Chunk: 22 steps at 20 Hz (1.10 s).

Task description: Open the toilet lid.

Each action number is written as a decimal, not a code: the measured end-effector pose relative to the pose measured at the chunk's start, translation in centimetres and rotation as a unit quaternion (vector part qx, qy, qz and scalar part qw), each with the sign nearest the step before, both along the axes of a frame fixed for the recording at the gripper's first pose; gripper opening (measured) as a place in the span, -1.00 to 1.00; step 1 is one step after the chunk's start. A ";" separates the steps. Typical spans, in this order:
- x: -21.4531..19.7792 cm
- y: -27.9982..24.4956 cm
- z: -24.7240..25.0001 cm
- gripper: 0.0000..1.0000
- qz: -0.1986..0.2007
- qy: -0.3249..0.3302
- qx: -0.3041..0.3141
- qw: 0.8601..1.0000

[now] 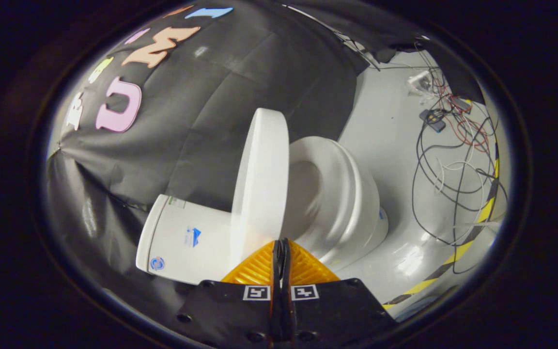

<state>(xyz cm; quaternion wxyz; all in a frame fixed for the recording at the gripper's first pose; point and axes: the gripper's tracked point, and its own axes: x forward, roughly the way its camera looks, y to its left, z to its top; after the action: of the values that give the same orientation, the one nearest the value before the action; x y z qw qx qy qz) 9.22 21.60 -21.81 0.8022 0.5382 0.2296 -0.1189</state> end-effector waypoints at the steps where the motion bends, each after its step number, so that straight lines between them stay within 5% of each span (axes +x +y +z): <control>1: 0.2 0.1 0.7 -0.98 -0.002 0.000 -0.002 1.000; 22: 3.7 5.2 13.2 -0.96 0.023 -0.016 -0.099 0.995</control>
<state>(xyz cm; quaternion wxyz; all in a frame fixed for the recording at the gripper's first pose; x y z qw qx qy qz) 12.96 26.85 -8.59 0.8574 0.4528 0.2165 -0.1140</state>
